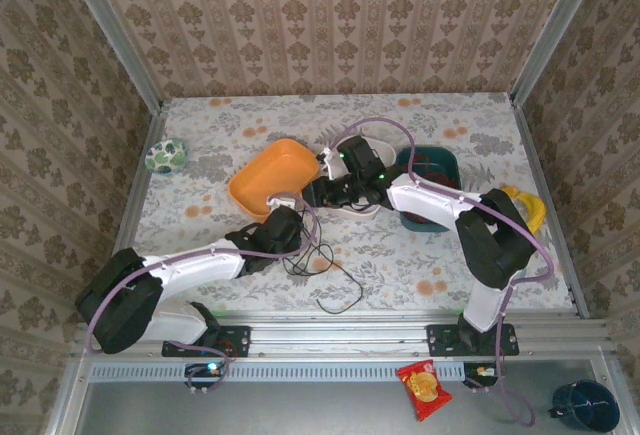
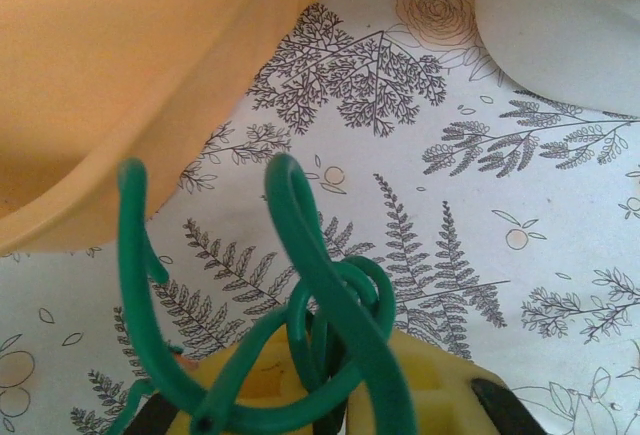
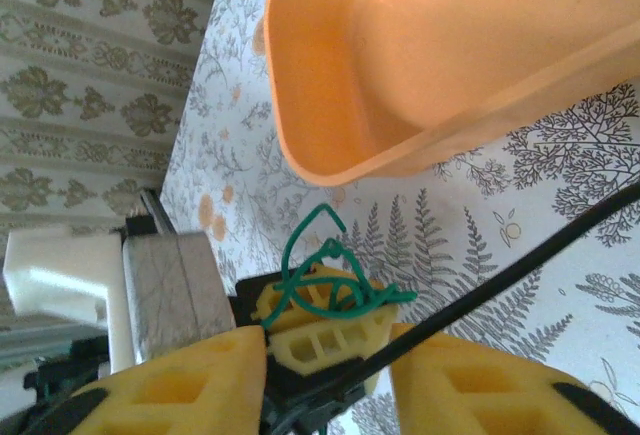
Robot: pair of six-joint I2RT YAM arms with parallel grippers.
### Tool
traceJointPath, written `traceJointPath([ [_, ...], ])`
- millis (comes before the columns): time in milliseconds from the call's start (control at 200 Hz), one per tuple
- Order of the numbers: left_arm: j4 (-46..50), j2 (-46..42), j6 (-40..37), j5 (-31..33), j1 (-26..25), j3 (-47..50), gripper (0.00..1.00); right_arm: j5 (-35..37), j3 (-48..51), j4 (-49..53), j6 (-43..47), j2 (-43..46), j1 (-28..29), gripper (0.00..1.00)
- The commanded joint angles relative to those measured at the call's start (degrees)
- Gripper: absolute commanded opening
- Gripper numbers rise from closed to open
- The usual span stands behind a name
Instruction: Untangle the cables
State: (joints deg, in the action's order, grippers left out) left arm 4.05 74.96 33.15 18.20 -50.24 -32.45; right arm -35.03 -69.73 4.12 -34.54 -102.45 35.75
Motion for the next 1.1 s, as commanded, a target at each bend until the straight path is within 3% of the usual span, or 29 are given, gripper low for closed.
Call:
traceJointPath([
  [0,0.03,0.24,-1.29,0.94,-0.38,-1.66,0.00,-1.01,-1.28,-2.09,-0.67,-0.59,-0.04,0.24],
  [75,0.58,0.11,-0.86,1.65,-0.37,-1.59,0.00,0.48,-1.36,-1.22,0.46,1.04,-0.06,0.09],
  [180,0.77,0.04,-0.06,2.45,-0.22,-0.83,0.00,3.16,-2.60,1.95,3.32,5.30,-0.53,0.00],
  [505,0.69,1.91,2.13,3.11,0.42,1.48,0.00,3.93,-11.08,7.35,3.74,16.98,-8.75,0.00],
  [705,0.18,4.00,3.23,3.37,0.74,3.12,0.00,1.78,-16.97,5.99,1.33,18.47,-13.95,0.00],
  [1095,-2.25,9.26,5.92,3.03,1.04,5.46,0.00,2.50,-28.92,3.94,0.29,18.40,-18.75,0.00],
])
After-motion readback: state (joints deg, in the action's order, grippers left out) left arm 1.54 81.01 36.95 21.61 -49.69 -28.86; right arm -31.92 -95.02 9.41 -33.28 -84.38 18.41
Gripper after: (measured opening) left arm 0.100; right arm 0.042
